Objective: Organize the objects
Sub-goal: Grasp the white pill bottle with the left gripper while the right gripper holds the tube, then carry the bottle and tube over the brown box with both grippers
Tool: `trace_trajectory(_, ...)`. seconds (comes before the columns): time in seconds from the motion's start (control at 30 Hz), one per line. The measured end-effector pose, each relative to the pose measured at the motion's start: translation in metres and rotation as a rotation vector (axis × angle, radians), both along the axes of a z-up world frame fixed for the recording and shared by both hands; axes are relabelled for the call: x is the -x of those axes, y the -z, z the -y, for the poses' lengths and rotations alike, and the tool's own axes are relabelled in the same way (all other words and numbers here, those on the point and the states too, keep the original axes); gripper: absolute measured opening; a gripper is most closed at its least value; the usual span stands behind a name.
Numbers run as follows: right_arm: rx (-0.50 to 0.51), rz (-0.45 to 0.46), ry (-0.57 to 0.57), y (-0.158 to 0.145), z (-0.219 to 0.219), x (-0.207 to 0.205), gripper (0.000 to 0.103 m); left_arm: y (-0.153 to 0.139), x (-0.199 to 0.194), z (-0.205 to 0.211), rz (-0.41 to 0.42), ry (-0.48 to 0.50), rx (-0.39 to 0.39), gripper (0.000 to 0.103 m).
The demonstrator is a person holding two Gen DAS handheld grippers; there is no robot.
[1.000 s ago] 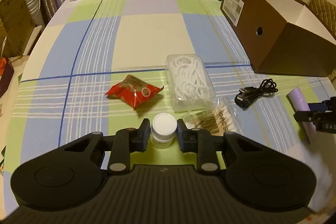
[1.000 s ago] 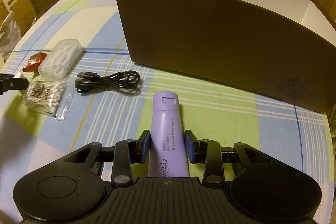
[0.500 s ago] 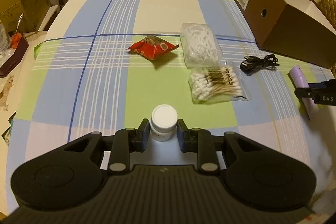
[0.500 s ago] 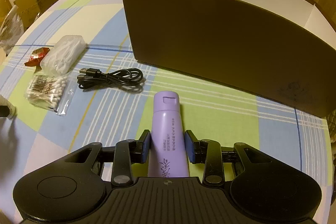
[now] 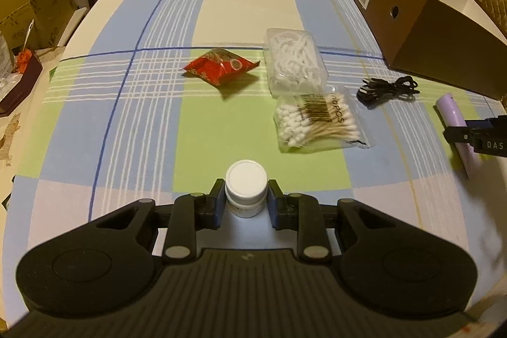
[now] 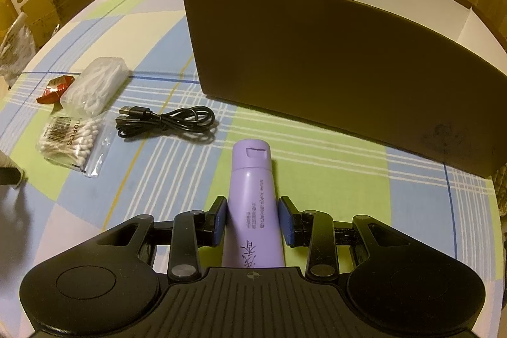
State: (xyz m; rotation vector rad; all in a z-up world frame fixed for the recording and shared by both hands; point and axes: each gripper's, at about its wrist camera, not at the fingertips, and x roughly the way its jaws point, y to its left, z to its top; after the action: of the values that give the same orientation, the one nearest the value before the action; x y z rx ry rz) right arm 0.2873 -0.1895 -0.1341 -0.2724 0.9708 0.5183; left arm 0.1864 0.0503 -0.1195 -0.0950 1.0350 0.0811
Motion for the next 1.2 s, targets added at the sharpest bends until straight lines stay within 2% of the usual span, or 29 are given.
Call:
trace_trajectory(0.3,-0.009,-0.017,-0.013,-0.002,0.007,0.009,0.031,-0.014,0.001,0.018,0.001,0.029,-0.001,0.022)
trace_trajectory(0.5,-0.073,-0.053,0.002,-0.014,0.024,0.020,0.031,-0.030,-0.002,0.036,0.016,0.068,0.006,0.022)
trace_trajectory(0.83,-0.222,-0.023,0.066,-0.061,0.060,0.024,0.031,-0.069,-0.024,0.085,0.101,0.194,0.016,0.022)
trace_trajectory(1.2,-0.335,0.120,0.116,-0.129,0.101,-0.016,0.031,-0.116,-0.089,0.153,0.247,0.332,0.014,0.023)
